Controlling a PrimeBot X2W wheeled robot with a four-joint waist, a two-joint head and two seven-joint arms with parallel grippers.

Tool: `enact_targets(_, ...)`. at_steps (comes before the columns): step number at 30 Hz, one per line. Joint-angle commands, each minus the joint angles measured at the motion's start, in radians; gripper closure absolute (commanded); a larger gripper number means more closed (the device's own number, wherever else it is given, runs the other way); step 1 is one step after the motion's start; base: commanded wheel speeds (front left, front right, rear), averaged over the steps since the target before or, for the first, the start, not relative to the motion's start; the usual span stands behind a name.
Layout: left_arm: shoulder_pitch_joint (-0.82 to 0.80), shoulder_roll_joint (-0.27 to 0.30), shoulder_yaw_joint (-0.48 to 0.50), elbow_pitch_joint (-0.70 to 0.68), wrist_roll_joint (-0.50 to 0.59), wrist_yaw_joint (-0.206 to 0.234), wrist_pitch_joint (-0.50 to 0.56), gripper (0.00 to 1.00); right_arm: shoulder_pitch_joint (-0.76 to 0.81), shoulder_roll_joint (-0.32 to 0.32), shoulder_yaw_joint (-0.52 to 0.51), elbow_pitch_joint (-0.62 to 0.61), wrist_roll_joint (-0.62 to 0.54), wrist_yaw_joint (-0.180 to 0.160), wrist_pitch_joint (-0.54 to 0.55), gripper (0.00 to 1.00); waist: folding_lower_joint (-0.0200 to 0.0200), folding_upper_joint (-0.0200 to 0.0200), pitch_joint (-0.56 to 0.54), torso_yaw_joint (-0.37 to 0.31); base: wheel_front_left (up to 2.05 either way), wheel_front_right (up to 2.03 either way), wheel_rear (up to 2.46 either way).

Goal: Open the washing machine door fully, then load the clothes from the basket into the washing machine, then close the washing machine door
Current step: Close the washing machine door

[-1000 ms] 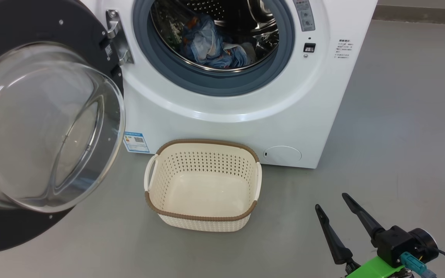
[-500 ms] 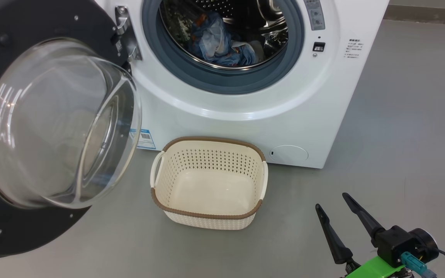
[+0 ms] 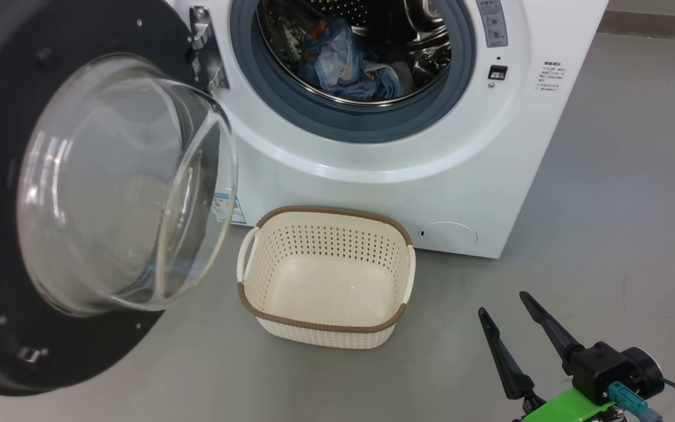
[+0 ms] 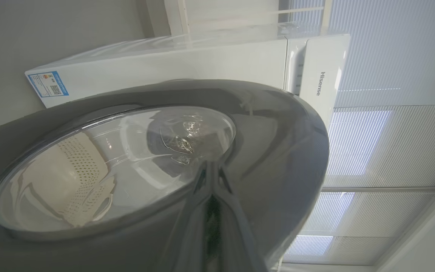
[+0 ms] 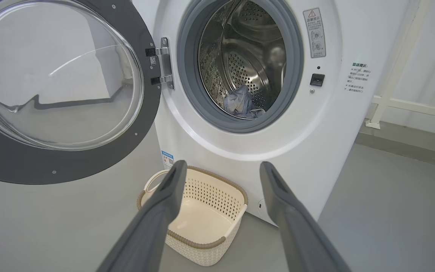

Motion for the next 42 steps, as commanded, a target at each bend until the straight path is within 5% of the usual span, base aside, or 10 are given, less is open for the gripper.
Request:
enact_targets(1, 0.025, 0.015, -0.011, -0.045, -0.009, 0.009, 0.032, 1.0, -0.021, -0.003, 0.015, -0.025, 0.003, 0.001, -0.005, 0.0, 0.0, 0.0, 0.0, 0.001, 0.0, 0.0, 0.0)
enact_targets(14, 0.182, -0.178, -0.064, -0.496, -0.045, 0.195, 0.2, 1.0, -0.026, 0.009, 0.009, -0.025, 0.004, 0.001, -0.005, 0.0, 0.0, 0.0, 0.002, -0.003, 0.0, 0.0, 0.0)
enact_targets(23, 0.25, -0.347, -0.101, -0.78, -0.073, 0.284, 0.173, 1.0, -0.038, 0.024, 0.011, -0.025, 0.007, 0.001, -0.005, 0.0, 0.0, 0.0, 0.011, -0.022, 0.0, 0.0, 0.0)
enact_targets(42, 0.261, -0.376, -0.291, -0.762, -0.203, 0.217, -0.152, 1.0, -0.066, 0.041, 0.006, -0.028, 0.009, 0.001, -0.005, 0.0, 0.0, 0.0, 0.045, -0.178, 0.0, 0.0, 0.0)
